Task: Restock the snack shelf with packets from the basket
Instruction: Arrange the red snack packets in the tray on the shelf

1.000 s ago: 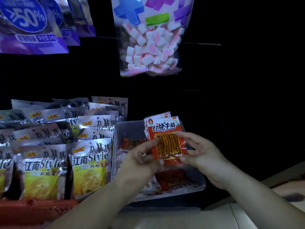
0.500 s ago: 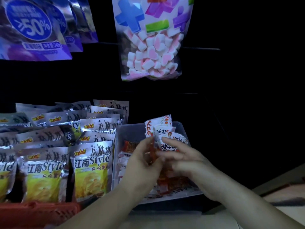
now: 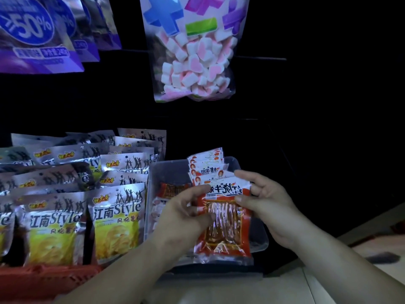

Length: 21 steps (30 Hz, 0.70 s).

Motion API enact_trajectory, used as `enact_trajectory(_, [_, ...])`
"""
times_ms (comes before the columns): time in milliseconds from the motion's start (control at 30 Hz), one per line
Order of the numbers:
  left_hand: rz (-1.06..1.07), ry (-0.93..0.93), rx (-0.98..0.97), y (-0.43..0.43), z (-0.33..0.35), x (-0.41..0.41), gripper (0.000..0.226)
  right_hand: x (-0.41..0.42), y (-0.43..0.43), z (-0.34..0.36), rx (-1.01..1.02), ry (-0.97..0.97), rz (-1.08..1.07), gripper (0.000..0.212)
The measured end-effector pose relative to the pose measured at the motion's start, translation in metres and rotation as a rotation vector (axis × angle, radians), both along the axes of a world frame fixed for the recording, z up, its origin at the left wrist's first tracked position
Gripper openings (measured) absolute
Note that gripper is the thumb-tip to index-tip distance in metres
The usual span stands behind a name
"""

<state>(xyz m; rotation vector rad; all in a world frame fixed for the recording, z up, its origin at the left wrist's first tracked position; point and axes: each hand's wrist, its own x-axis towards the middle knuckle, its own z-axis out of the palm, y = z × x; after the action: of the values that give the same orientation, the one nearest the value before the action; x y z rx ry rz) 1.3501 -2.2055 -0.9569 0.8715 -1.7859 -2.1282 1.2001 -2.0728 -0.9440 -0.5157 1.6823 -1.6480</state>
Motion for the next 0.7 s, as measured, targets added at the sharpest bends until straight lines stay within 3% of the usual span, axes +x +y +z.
enact_trajectory(100, [0.043,0.001,-0.045,-0.003,-0.006,-0.002,0.054,0.002,-0.003,-0.002,0.025,0.051,-0.106,0.041])
enact_trajectory(200, [0.090,0.008,-0.415,-0.007,-0.013,-0.002,0.053,0.002,-0.010,-0.011,0.121,0.261,-0.259,0.028])
enact_trajectory(267, [0.016,0.032,-0.587,-0.006,-0.014,-0.004,0.057,0.001,-0.014,-0.008,0.132,0.288,-0.250,0.020])
enact_trajectory(333, [-0.098,0.083,-0.609,-0.004,-0.018,-0.007,0.063,-0.001,-0.020,-0.001,0.040,0.085,-0.153,0.027])
enact_trajectory(400, [-0.224,0.129,-0.647,0.002,-0.019,-0.011,0.066,-0.006,-0.026,-0.002,0.013,-0.030,-0.098,0.053])
enact_trajectory(467, [-0.331,0.120,-0.630,0.007,-0.022,-0.013,0.057,-0.014,-0.032,-0.009,0.054,0.047,-0.116,0.050])
enact_trajectory(533, [-0.346,0.069,-0.542,0.010,-0.030,-0.010,0.049,-0.020,-0.034,-0.018,0.119,0.151,-0.147,0.024])
enact_trajectory(700, [-0.027,-0.104,-0.347,-0.001,-0.044,-0.009,0.048,-0.027,-0.020,-0.048,0.389,0.638,0.147,0.028])
